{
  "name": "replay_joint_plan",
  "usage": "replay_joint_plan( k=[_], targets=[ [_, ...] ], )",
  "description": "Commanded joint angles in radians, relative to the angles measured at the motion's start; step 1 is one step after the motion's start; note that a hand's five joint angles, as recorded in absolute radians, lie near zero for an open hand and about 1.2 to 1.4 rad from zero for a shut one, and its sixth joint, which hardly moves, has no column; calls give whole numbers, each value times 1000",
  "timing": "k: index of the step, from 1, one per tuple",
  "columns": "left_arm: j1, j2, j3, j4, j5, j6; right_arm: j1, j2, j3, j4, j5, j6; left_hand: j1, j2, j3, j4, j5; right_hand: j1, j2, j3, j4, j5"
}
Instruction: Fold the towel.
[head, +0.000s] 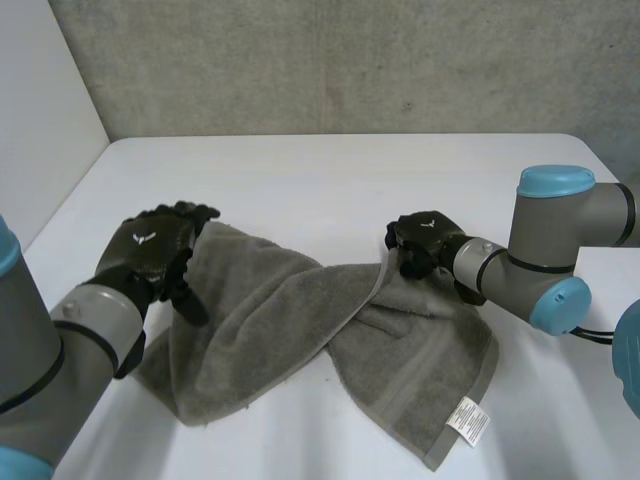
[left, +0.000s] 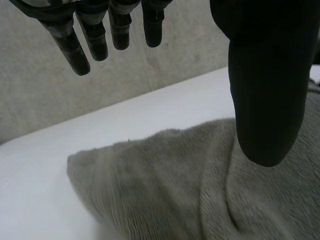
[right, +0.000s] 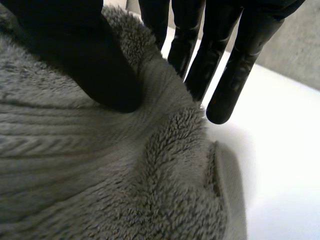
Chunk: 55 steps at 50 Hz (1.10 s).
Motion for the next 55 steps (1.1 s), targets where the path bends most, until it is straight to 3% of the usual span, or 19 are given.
replay_joint_plan(
  k=[1,10,16,27,34,41,55],
  targets=[
    [-14,14,-103,2,-1,-10,13,-155,74,-59,5,1,17,31,29,30,-11,515,372,379,376,411],
    [-72,-14,-206,27,-6,-15,13,-346,187,-139,42,7,37,51,50,50,9,515,372,379,376,411],
    [-66,-50,-217,71,-9,-15,14,-490,262,-156,84,4,35,49,47,47,6,515,372,379,376,411],
    [-23,-47,-191,113,-6,-19,44,-751,356,-188,88,4,29,43,41,41,0,515,372,379,376,411],
    [-101,-66,-185,108,-6,-73,77,-759,388,-186,127,4,32,46,44,44,3,515,372,379,376,411],
    [-174,-107,-136,100,-10,-165,123,-710,374,-185,258,-5,40,54,53,53,12,515,372,379,376,411],
    [-264,-270,-2,53,-52,-285,156,-708,368,-174,307,-12,43,57,56,56,15,515,372,379,376,411]
  ],
)
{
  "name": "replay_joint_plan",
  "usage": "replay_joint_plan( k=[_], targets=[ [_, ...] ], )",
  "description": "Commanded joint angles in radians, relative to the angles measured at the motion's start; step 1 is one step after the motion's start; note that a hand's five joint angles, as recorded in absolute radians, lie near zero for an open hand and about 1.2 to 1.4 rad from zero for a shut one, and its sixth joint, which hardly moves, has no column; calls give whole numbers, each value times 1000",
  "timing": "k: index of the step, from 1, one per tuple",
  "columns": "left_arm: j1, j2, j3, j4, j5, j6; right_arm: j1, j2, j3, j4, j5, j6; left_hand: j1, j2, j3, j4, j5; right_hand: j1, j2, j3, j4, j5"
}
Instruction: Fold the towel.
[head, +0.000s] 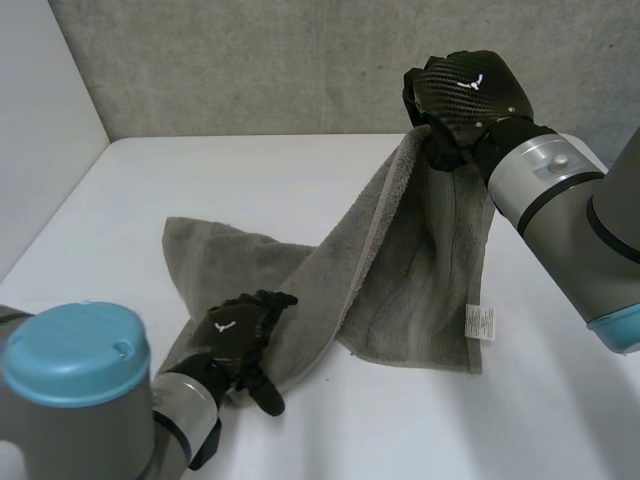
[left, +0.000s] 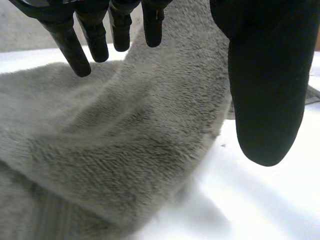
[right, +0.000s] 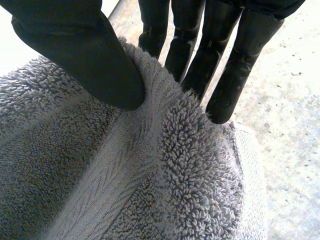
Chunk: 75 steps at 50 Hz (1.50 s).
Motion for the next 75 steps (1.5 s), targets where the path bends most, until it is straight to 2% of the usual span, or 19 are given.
replay_joint_plan(
  k=[1,7,16,18,20,21,23,24,25,31,35,44,49,53,57,66,72,74,75],
  targets=[
    [-43,-122,81,-15,-50,-63,9,-8,1,7,20,6,40,35,36,35,15,431,225,214,207,245],
    [-70,-203,126,-14,-135,-69,22,-26,7,18,23,10,51,47,48,47,27,431,225,214,207,245],
    [-88,-265,169,3,-198,-60,23,-63,7,58,24,20,151,146,147,147,127,431,225,214,207,245],
    [-89,-279,177,15,-211,-57,22,-68,7,57,26,20,230,226,227,226,206,431,225,214,207,245],
    [-89,-302,190,53,-254,-54,20,-71,5,57,30,20,484,480,481,480,460,431,225,214,207,245],
    [-89,-302,190,54,-254,-54,15,-74,4,57,36,18,486,481,482,481,461,431,225,214,207,245],
    [-85,-297,187,95,-300,-45,9,-74,2,55,44,17,976,972,973,972,952,431,225,214,207,245],
    [-85,-297,187,95,-300,-45,6,-75,1,53,50,17,979,974,975,975,954,431,225,214,207,245],
    [-83,-289,184,115,-317,-33,6,-75,1,53,50,17,1211,1206,1208,1207,1187,431,225,214,207,245],
    [-34,-213,152,141,-323,61,0,-72,-4,53,53,7,1214,1209,1210,1209,1189,431,225,214,207,245],
    [54,-86,100,139,-307,142,0,-59,-4,75,49,-38,1214,1209,1210,1209,1189,431,225,214,207,245],
    [96,106,63,84,-225,320,-24,-29,18,199,49,-293,1214,1209,1210,1209,1189,431,225,214,207,245],
    [194,212,66,-78,-107,483,-31,-25,25,326,40,-397,1214,1209,1210,1209,1189,431,225,214,207,245],
    [240,215,75,-173,-21,554,-52,-8,47,417,33,-459,1214,1209,1210,1209,1189,431,225,214,207,245],
    [309,176,88,-284,71,644,-58,64,84,487,30,-531,1214,1209,1210,1209,1189,431,225,214,207,245],
    [332,-65,240,-273,82,728,-57,233,1,428,44,-545,1214,1209,1210,1209,1189,431,225,214,207,245],
    [329,-213,537,-163,83,738,-55,328,-225,262,67,-526,1214,1209,1210,1209,1189,431,225,214,207,245],
    [329,-231,629,-132,88,736,-54,340,-358,103,133,-508,1214,1209,1210,1209,1189,431,225,214,207,245],
    [326,-252,731,-94,91,736,-54,340,-358,103,133,-508,1214,1209,1210,1209,1189,431,225,214,207,245]
  ],
)
